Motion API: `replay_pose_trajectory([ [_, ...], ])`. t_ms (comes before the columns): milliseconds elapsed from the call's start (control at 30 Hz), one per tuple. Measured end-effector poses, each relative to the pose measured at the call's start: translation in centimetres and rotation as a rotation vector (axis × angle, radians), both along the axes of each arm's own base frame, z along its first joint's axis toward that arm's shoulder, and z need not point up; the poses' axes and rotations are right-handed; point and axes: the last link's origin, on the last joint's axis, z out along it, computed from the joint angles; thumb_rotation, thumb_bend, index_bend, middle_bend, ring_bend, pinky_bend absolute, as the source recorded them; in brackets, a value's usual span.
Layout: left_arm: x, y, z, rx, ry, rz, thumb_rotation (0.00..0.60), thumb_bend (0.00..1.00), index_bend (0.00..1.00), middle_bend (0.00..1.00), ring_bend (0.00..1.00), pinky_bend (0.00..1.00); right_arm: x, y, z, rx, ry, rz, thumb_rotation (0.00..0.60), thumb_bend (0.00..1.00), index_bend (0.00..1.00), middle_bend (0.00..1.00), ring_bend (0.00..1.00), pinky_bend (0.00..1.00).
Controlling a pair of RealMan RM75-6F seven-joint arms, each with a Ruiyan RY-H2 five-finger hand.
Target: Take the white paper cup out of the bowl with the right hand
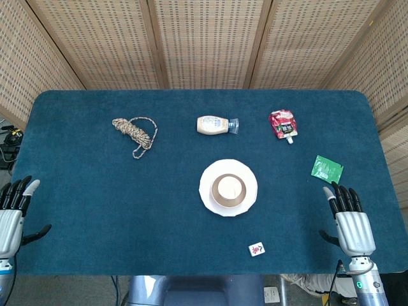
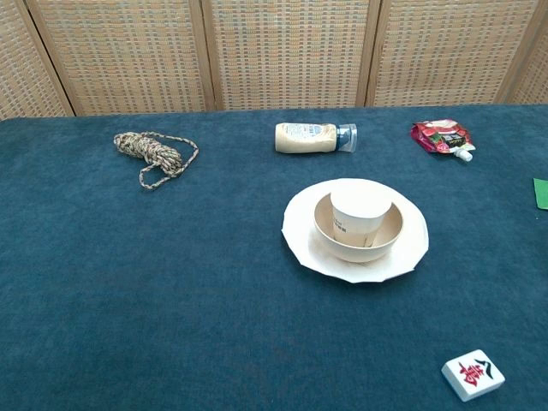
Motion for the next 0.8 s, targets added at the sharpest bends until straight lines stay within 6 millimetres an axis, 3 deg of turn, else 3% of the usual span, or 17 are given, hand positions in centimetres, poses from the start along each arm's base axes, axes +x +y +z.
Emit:
replay_pose_trajectory([
  [567, -0.2, 0.2, 0.4, 0.009, -0.019, 0.007, 0.6, 0.03, 0.0, 0.0, 0.0, 0.0, 1.1, -0.3, 0.1, -0.006, -0.036, 0.025, 0.6, 0.22, 0.02, 0.0, 0.0, 0.0],
  [800, -0.3, 0.2, 0.8, 0.017, -0.034, 0.006, 0.6, 0.03, 0.0, 0.0, 0.0, 0.0, 4.1, -1.9, -0.3, 0.031, -0.066, 0.085, 0.6, 0.22, 0.07, 0.0, 0.0, 0.0],
])
